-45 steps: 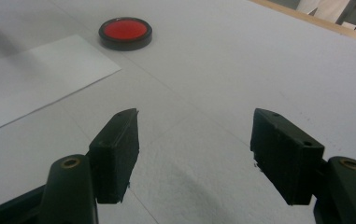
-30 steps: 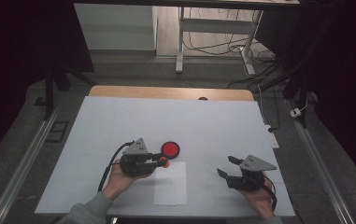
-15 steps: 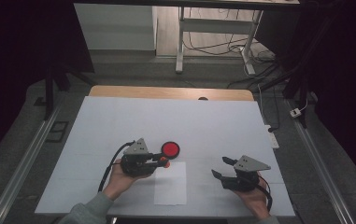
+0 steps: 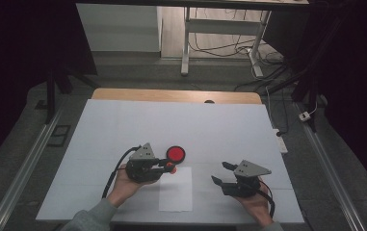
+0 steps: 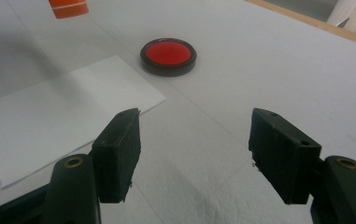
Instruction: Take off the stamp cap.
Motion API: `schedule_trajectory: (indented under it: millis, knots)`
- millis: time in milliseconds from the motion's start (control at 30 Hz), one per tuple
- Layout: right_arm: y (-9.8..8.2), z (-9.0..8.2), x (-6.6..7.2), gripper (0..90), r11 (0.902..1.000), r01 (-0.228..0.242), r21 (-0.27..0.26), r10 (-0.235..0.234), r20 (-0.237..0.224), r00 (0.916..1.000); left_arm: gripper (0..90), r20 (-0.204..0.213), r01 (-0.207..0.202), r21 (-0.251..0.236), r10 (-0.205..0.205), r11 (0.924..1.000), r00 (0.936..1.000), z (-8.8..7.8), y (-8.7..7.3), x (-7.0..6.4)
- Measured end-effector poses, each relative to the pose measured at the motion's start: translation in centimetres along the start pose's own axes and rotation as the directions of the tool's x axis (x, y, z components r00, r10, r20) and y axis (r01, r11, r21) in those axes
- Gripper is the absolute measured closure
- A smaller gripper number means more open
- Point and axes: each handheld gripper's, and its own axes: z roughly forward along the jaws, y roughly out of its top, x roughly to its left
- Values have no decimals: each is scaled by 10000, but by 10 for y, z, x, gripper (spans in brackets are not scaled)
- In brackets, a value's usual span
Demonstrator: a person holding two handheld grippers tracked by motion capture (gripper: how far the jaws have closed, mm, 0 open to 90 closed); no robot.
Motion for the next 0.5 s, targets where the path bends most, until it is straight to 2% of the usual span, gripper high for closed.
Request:
schedule_trajectory:
  millis: [33, 233, 400, 500]
  knots:
    - [1, 1, 1, 337, 10000, 31, 55, -31, 15, 10000, 717, -14, 1, -1, -1, 10000, 10000, 0, 0, 0]
    - [7, 4, 6, 335, 9986, -420, -328, 400, -585, 9975, 717, -37, -7, 5, 7, 10000, 10000, 0, 0, 1]
    - [12, 10, 13, 334, 9995, -179, -258, 162, -668, 9976, 717, -15, -7, -30, 7, 10000, 10000, -1, 1, 0]
    - [14, 13, 18, 334, 9994, -194, -297, 169, -810, 9966, 717, -13, -13, -33, 13, 10000, 10000, 0, 1, 0]
